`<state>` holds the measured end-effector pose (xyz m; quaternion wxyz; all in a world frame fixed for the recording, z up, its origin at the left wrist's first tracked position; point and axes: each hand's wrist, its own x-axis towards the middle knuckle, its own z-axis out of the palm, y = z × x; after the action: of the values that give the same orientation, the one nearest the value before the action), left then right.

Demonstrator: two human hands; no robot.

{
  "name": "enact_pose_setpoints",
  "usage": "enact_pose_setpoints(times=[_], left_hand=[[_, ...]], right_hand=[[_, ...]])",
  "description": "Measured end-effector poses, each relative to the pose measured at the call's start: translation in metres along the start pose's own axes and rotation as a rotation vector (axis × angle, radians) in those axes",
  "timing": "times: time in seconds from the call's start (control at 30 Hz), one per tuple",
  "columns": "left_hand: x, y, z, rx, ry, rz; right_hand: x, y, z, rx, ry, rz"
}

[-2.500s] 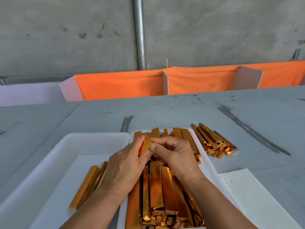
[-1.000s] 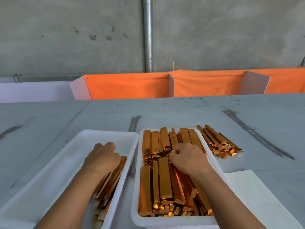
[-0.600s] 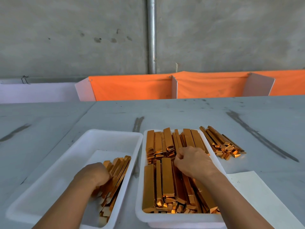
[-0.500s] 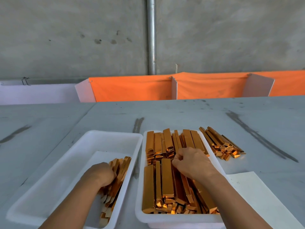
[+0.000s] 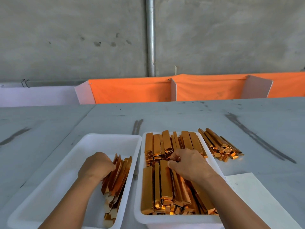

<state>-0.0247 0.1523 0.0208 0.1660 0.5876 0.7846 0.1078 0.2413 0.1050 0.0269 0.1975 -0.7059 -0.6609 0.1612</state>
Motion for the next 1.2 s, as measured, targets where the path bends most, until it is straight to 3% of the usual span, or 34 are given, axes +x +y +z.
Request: enact_pose_setpoints(times=[0.1,0.3,0.47,0.57,0.87,1.2], left_hand=[[-0.007,0.002,-0.006,-0.195,0.067,0.050],[-0.041,0.036,-0.021,-0.441,0.319,0.409],[-0.064,0.064,-0.010,-0.252,0.490,0.803],[-0.067,0.074,0.003,-0.162,0.507,0.925],[-0.052,0.082,0.027,-0.245,0.301,0.780],[-0.048,0.078,0.036,-0.319,0.269,0.766]], right_hand=[[0.001,-0.002,0.000,0.022,0.030,-0.010],[0.004,-0.011,-0.009,0.279,0.083,-0.079],[0.000,-0.026,-0.020,0.852,0.002,-0.074],[0.002,-0.028,-0.022,1.077,-0.017,-0.049],[0.007,-0.012,-0.004,1.163,0.043,-0.086],[0.009,-0.006,-0.002,1.201,0.004,-0.143]])
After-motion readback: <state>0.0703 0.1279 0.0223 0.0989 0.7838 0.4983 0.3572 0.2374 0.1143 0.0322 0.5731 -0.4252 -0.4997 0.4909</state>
